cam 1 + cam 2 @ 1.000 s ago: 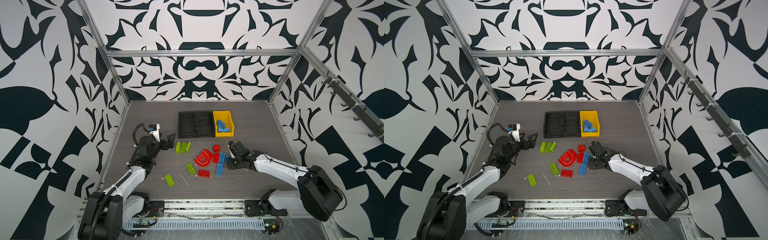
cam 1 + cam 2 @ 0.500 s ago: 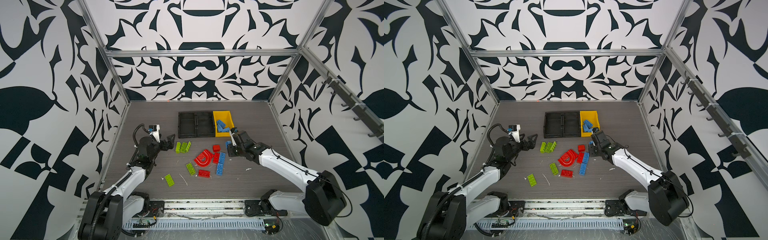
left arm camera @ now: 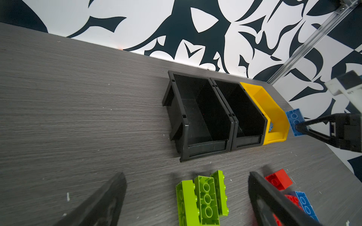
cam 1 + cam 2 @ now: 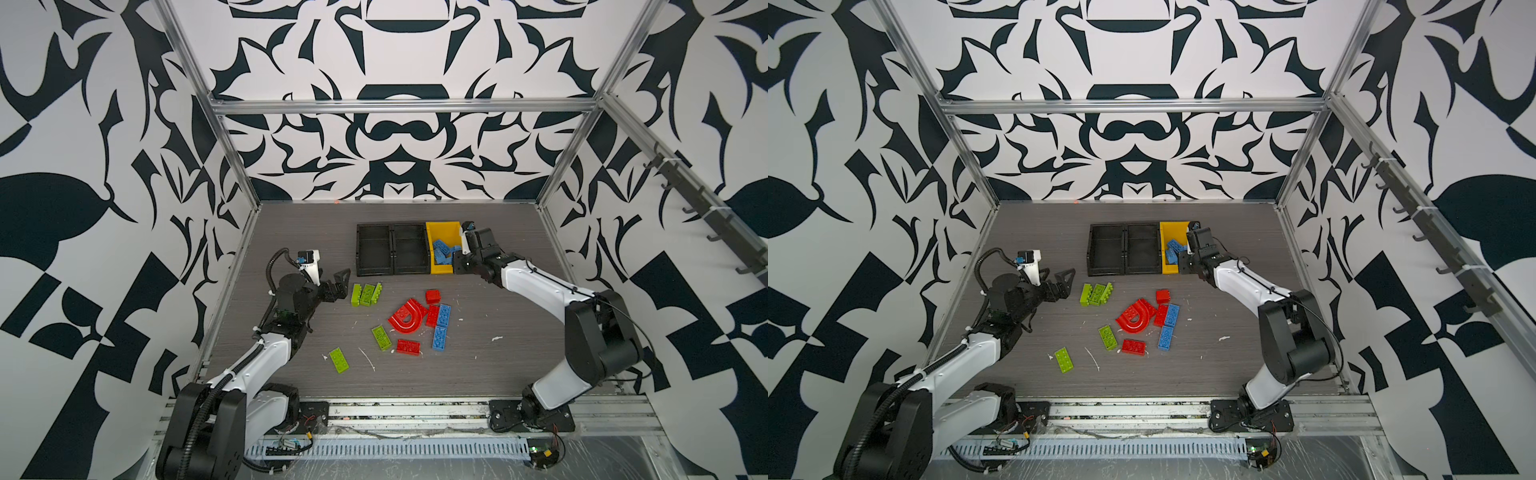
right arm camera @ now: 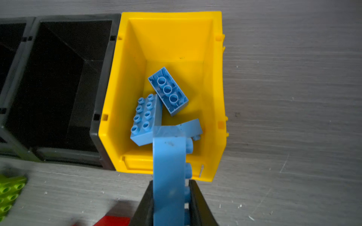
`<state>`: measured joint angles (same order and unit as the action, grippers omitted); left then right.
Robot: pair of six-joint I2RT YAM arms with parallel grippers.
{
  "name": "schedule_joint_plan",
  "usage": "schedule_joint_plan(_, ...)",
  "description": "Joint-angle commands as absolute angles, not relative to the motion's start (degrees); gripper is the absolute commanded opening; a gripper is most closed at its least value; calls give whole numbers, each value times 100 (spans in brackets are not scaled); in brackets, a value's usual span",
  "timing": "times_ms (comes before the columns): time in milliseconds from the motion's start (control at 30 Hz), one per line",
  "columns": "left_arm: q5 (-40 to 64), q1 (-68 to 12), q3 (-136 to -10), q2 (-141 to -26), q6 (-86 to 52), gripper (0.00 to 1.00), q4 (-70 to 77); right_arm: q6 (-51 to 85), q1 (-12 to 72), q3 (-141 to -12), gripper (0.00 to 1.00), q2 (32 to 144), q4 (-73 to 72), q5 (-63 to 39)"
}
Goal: Sort the legos into containers by color
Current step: Place the lego in the container.
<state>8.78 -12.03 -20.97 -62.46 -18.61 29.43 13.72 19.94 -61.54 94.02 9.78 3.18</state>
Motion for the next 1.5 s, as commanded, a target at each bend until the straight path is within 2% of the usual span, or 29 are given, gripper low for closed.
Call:
schedule_joint_plan(0,850,-1215,-2017,-6215,-1876,99,3070,1121,1944,-6572,27,9504,860,428)
schedule_joint_plan(533,870,-1213,-2005,-6087,-1865,99,3028,983,1890,-7697,30,10643,1149,620)
schedule_joint_plan(800,864,-1213,-2004,-6087,-1856,100,3037,962,1891,-7823,44,10564,1346,606)
schedule_joint_plan(1000,893,-1213,-1997,-6047,-1881,99,3024,1093,2011,-7506,50,9889,1620,511)
schedule_joint_plan(1167,913,-1213,-1996,-5985,-1893,99,3011,1586,2422,-6619,54,8819,1876,349)
schedule_joint_plan(1300,909,-1213,-2006,-5939,-1890,100,2986,2208,3169,-5753,56,7893,2171,962)
schedule_joint_plan(1467,917,-1213,-2004,-5961,-1913,99,2997,3281,3867,-4839,56,6973,2554,1029)
